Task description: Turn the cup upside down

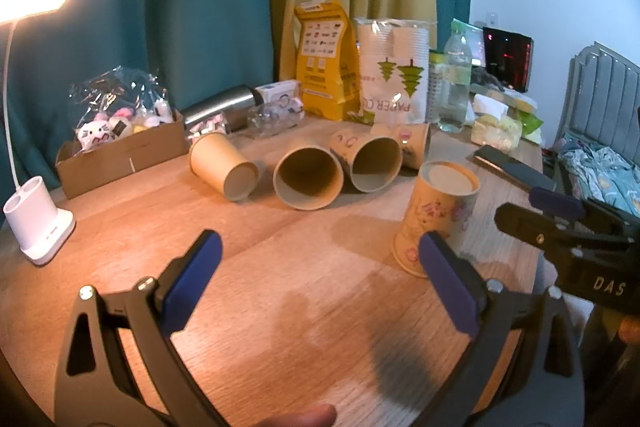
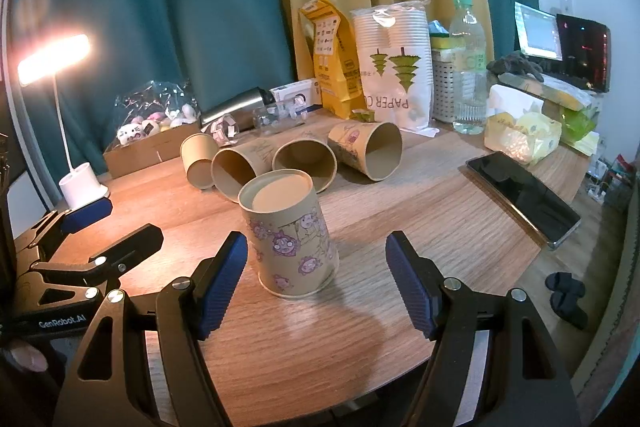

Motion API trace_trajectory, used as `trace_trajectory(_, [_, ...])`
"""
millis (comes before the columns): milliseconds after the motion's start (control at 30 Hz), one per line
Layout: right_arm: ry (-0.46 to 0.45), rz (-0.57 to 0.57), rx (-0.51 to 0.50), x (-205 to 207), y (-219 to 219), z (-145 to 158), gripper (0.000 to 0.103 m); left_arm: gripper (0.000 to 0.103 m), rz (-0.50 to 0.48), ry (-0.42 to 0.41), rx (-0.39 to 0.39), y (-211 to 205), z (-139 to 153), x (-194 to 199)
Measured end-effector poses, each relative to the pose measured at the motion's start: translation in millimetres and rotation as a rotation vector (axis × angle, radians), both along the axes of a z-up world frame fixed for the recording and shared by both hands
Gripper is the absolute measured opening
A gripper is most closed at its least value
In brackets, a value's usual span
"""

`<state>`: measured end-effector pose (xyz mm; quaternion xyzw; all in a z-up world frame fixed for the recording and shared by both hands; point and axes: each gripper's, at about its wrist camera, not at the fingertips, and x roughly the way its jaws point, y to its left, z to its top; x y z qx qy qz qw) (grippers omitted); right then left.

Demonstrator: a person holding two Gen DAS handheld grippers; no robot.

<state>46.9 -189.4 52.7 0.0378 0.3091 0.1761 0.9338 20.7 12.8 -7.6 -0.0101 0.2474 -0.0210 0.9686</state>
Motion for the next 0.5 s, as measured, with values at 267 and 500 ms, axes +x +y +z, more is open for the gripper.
trace_trajectory(267, [0.005, 0.002, 0.003, -1.1, -0.2, -2.1, 0.075, 0.100, -0.002, -0.002, 0.002, -0.1, -0.5, 0.1])
trace_trajectory(500, [0.007, 0.000, 0.006, -1.7, -0.4, -2.4, 0.075, 0.100, -0.002, -0.003, 0.004, -0.3, -0.9, -0.1])
